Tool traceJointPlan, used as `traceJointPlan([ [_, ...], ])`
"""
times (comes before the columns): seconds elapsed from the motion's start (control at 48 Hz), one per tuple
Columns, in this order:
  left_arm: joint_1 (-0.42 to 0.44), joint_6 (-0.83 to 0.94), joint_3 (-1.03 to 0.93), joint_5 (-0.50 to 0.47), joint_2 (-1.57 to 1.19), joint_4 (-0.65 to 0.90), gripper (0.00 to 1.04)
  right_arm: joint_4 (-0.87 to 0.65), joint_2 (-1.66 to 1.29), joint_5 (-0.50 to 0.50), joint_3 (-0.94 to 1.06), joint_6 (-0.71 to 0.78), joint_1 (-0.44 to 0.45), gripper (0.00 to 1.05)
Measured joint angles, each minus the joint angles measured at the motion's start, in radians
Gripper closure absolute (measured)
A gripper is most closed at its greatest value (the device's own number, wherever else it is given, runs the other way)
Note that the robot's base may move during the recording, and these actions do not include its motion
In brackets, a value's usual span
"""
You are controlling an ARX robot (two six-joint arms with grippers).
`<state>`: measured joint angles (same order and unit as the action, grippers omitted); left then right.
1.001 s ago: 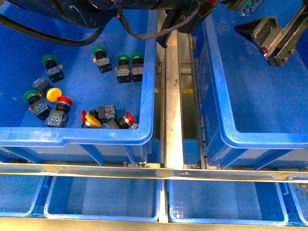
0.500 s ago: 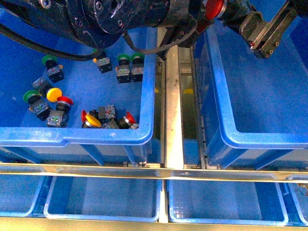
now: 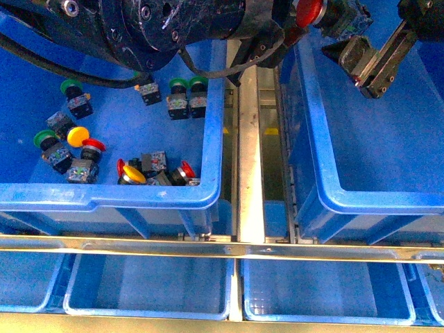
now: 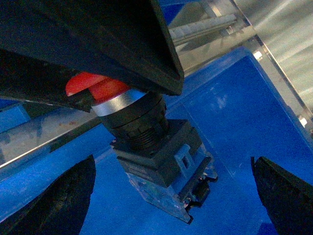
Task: Pick red and yellow buttons and place in box
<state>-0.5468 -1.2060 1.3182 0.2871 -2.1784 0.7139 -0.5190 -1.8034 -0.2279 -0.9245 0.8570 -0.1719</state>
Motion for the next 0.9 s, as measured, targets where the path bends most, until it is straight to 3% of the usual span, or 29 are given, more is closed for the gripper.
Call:
traceJointPlan([
  [0.709,0.000,0.001,0.001,0.000,-0.001,0.010,0.69,0.002,-0.031,0.011,-0.034,0.008,0.004,0.08],
  [0.896,0.000,0.000,0.001,0.000,-0.001,0.011,0.69,0.004,-0.032,0.011,-0.042,0.008,0.004,0.35],
])
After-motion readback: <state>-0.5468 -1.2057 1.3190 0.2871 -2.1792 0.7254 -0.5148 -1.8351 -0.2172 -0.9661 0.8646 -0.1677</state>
